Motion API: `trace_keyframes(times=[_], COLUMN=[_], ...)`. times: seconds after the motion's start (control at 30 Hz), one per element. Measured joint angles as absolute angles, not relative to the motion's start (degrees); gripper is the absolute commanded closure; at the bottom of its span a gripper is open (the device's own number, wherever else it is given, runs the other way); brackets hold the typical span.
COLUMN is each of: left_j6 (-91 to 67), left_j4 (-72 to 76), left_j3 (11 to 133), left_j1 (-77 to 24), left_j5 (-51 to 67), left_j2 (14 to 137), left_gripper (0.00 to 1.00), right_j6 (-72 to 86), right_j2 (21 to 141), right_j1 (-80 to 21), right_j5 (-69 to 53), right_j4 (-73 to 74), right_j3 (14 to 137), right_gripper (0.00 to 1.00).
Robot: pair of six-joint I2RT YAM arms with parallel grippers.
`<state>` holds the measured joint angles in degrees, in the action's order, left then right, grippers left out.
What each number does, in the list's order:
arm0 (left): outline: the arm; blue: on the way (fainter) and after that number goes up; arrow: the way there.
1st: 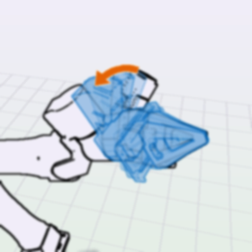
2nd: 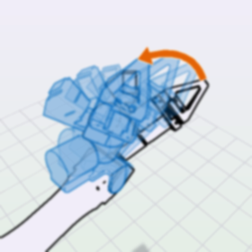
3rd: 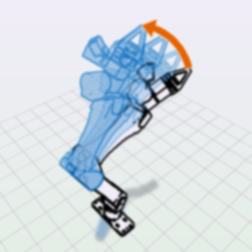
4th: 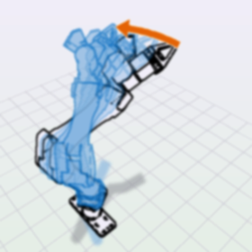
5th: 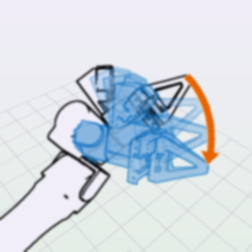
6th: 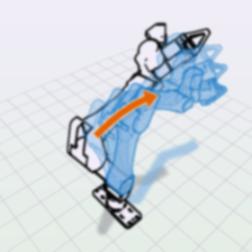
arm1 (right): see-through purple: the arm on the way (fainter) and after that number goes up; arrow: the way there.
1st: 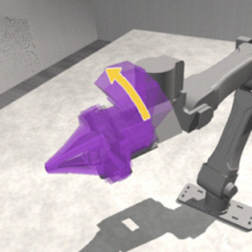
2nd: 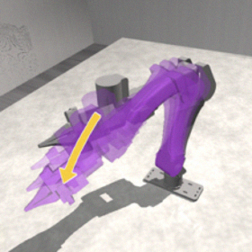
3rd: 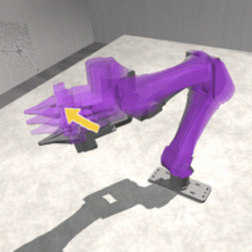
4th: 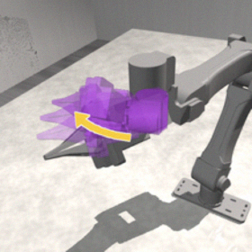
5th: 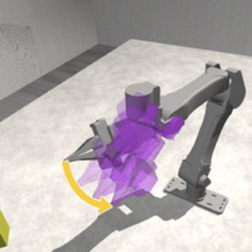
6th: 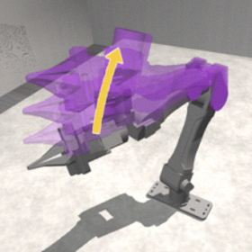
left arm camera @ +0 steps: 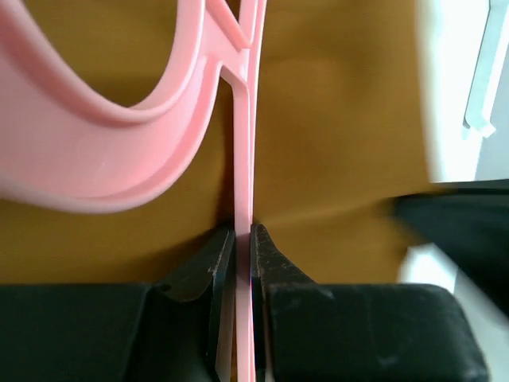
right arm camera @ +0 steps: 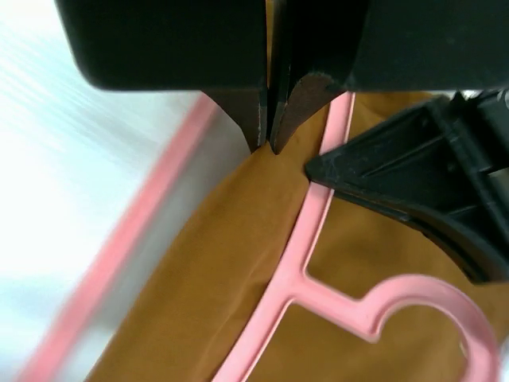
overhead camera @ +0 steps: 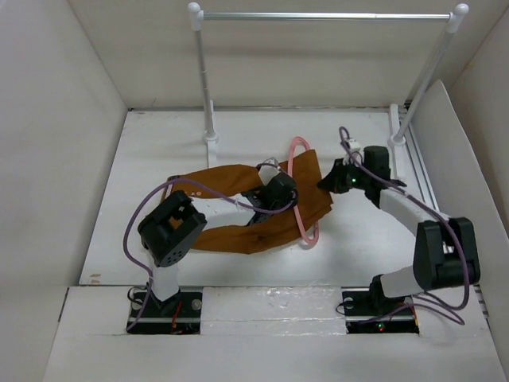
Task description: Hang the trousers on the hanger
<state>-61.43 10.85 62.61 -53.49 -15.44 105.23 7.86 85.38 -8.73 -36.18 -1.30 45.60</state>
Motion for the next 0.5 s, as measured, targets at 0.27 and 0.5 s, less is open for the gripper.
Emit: trace_keyframes(times=[0.27, 0.5], left_j6=[-57.9, -56.7], left_j4=[9.8, 7.2], left_j3=[57.4, 53.8], left_j1=[-53.1, -51.7], left_j5=[-17.2, -18.6], left_j2=[100.9, 95.0], left_gripper=[1.0, 1.0], right_j6=[4.3, 1.9], right_j2=[76.5, 75.3], right_j1=[9.1, 16.8], right_j5=[-40.1, -40.1], right_j4=[8.4, 15.3], right_j3=[48.3, 47.8], right_gripper=[1.0, 1.0])
